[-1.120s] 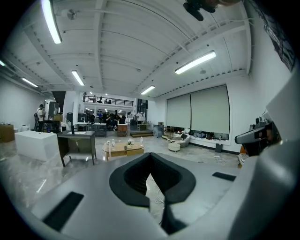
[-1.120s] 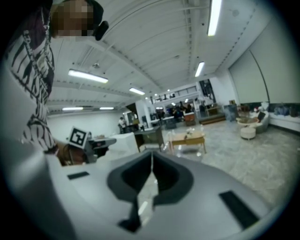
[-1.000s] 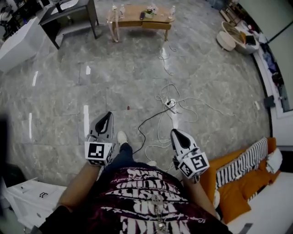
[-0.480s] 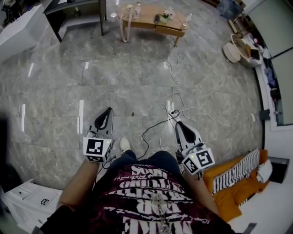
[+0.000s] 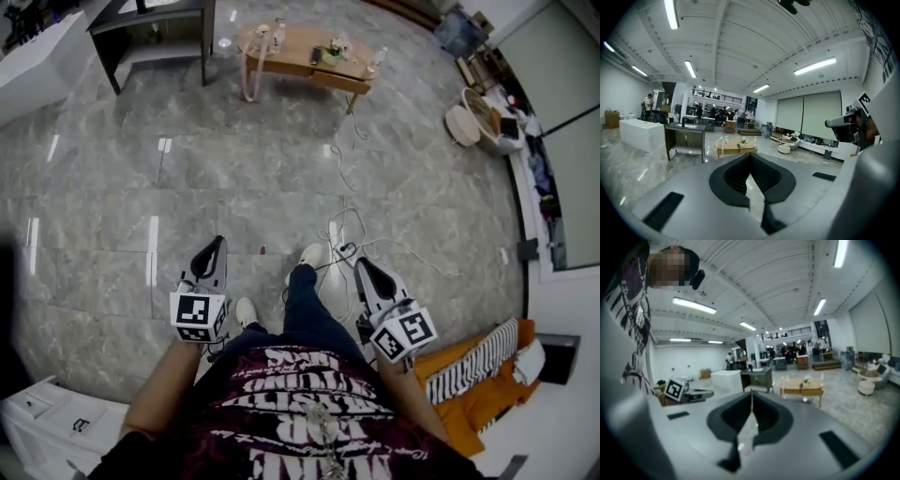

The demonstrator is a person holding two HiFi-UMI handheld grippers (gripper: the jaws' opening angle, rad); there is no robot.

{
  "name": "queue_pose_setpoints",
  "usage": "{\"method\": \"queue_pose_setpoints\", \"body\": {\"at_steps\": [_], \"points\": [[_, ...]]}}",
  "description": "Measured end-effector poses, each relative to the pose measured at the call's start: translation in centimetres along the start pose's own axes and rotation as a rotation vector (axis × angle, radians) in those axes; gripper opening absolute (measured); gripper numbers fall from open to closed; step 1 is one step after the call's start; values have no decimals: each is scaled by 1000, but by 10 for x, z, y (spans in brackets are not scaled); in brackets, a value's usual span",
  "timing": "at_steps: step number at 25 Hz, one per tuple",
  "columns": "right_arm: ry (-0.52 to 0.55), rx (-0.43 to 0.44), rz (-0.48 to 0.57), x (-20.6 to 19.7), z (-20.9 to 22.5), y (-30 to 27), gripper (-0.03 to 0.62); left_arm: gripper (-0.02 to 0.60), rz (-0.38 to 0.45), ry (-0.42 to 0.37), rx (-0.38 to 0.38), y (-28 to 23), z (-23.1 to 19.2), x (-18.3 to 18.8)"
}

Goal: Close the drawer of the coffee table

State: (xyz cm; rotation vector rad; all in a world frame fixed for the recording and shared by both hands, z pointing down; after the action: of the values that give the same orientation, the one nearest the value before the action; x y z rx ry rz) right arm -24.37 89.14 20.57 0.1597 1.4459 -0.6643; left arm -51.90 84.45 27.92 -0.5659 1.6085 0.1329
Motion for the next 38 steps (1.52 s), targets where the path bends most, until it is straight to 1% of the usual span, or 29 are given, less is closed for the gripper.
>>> {"method": "queue_pose_setpoints", "body": {"at_steps": [3, 6, 10, 13, 15, 18, 22, 25, 29, 32, 35, 38], "points": [[23, 32, -11, -4, -7, -11, 35, 21, 1, 9, 14, 7, -2, -4], [31, 57, -27, -10, -13, -23, 35, 21, -27, 6, 28, 10, -7, -9], [-3, 63, -44, -19, -7, -28, 35, 21, -67, 2, 28, 5, -5, -10], [-37, 44, -59, -27, 8, -29, 35, 21, -99, -12, 1, -11, 3, -9], [-54, 24, -68, -35, 23, -24, 35, 21, -122, -27, -32, -29, 13, -11], [-97, -37, -65, -43, 59, -14, 35, 21, -136, -57, -73, -66, 33, -10], [-128, -111, -34, -44, 112, -8, 35, 21, -63, -87, -112, -112, 64, 16], [-124, -119, 2, -35, 146, -15, 35, 21, -44, -111, -129, -141, 79, 35], [-103, -95, 38, -11, 185, -22, 35, 21, -52, -92, -89, -177, 86, 56], [-104, -73, 57, -2, 217, -24, 35, 21, -36, -93, -43, -197, 91, 73], [-106, -50, 74, 4, 246, -32, 35, 21, 0, -86, 12, -210, 93, 87], [-105, -15, 75, 7, 264, -40, 35, 21, 9, -71, 65, -211, 97, 88]]}}
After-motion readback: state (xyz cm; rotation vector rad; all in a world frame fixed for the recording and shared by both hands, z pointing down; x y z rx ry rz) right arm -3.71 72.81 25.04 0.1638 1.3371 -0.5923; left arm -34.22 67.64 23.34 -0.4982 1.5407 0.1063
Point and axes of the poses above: the fingertips, and each gripper's own axes: y backward along the fingers, z to its right, x out of its top, the point moved 2 cm from there along y, backward along the fingers, and after that the axes turned 1 degree about -x, right-handed, at the moved point
